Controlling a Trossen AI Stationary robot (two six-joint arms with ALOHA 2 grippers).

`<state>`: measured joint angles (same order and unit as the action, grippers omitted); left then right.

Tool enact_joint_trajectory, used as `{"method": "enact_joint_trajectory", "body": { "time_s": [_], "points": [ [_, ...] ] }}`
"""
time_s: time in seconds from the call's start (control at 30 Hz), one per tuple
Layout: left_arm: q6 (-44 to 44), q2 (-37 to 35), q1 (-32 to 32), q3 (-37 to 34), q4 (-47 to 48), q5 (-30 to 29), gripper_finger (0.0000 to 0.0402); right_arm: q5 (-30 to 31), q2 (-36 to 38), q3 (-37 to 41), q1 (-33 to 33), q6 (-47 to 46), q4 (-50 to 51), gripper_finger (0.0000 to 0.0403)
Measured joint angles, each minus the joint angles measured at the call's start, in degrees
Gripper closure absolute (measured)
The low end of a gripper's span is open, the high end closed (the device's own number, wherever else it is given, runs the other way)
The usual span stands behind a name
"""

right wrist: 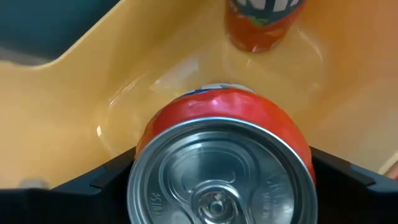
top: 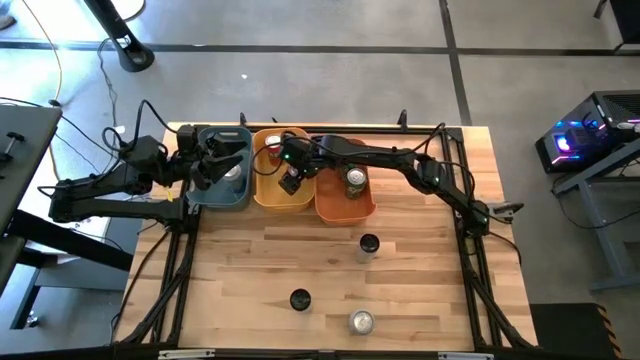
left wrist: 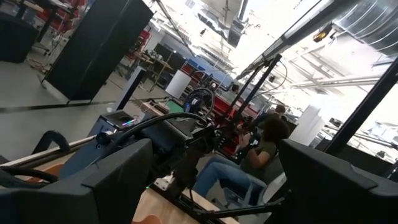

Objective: Sort soda cans
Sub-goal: Put the orange soda can into the yellow bin

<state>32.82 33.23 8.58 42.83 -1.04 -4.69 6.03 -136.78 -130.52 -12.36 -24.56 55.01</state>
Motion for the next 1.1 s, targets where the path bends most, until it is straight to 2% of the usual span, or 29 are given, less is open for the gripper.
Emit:
{"method": "enact_joint_trajectory", "body": {
  "time_s": [0.13, 0.53, 0.73, 0.87, 1.1],
  "points": [
    [0.0, -0.02, -0.02, 0.0, 0.04, 0.17, 0.0057, 2.0, -0.45, 0.17, -0.02, -0.52, -2.23, 0.0073],
    [-0.28, -0.02, 0.0, 0.0, 0.25, 0.18, 0.0057, 2.5, -0.43, 0.17, -0.31, 1.21, -3.46, 0.0073],
    [-0.42, -0.02, 0.0, 0.0, 0.26, 0.25, 0.0057, 2.08, -0.41, 0.17, -0.52, 2.79, -4.37, 0.0073],
    [-0.45, -0.02, 0.0, 0.0, 0.26, 1.16, 0.0057, -0.91, -0.39, 0.17, -0.44, 3.6, -4.43, 0.0073],
    [-0.47, -0.02, 0.0, 0.0, 0.26, 1.16, 0.0057, 0.61, -0.36, 0.17, -0.25, 3.69, -2.96, 0.0063]
  ]
}}
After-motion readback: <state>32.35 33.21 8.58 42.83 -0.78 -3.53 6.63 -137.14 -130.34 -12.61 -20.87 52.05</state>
